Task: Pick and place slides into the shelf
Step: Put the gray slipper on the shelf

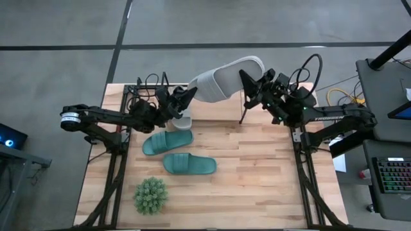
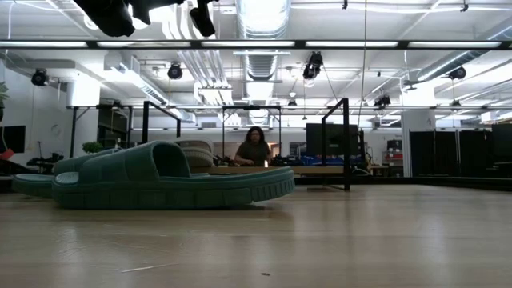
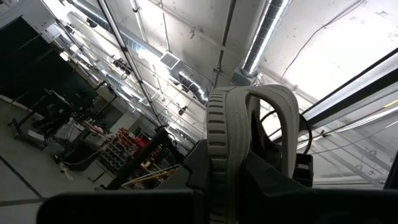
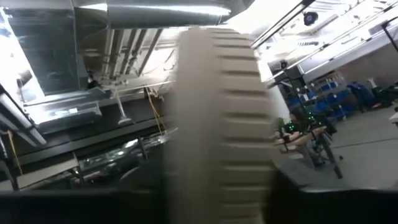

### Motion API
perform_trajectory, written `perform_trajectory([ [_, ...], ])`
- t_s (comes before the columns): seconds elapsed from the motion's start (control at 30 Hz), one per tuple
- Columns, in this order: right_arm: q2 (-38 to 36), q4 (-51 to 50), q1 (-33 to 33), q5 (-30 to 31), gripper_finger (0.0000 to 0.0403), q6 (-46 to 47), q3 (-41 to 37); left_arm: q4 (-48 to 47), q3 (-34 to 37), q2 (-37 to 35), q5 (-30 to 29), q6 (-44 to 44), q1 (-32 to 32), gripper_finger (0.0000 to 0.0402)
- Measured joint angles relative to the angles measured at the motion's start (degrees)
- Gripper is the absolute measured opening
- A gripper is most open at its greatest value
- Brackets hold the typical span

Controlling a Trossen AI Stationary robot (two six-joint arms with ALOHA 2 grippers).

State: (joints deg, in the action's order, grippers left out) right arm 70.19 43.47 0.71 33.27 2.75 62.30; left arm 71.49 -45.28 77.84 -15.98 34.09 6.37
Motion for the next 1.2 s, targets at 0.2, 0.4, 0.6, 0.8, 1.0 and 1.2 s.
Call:
perform_trajectory([
  [0.2,0.0,0.1,0.02,0.51,0.0047,-0.78,0.0,-0.03,0.0,0.0,-0.02,-0.09,0.0,0.0017],
  [0.4,0.02,0.02,0.02,1.51,0.0047,-0.42,-0.02,-0.09,0.0,0.02,-0.01,-0.07,0.0,0.0017],
  [0.6,0.02,0.02,0.02,1.73,0.0047,-0.19,0.0,-0.07,0.0,0.02,0.04,-0.02,0.0,0.0026],
  [0.8,0.02,-0.03,0.02,2.48,0.0047,0.45,0.0,0.06,0.0,0.02,0.41,0.04,0.0,0.0079],
  [1.0,0.01,-0.03,0.02,3.56,0.0047,0.83,0.0,-0.07,0.0,0.0,0.34,-0.52,0.02,0.0145],
  [1.2,-0.85,-0.01,0.0,4.77,0.0047,-0.06,0.0,-0.44,0.33,-0.75,-3.16,-7.28,0.13,0.0231],
])
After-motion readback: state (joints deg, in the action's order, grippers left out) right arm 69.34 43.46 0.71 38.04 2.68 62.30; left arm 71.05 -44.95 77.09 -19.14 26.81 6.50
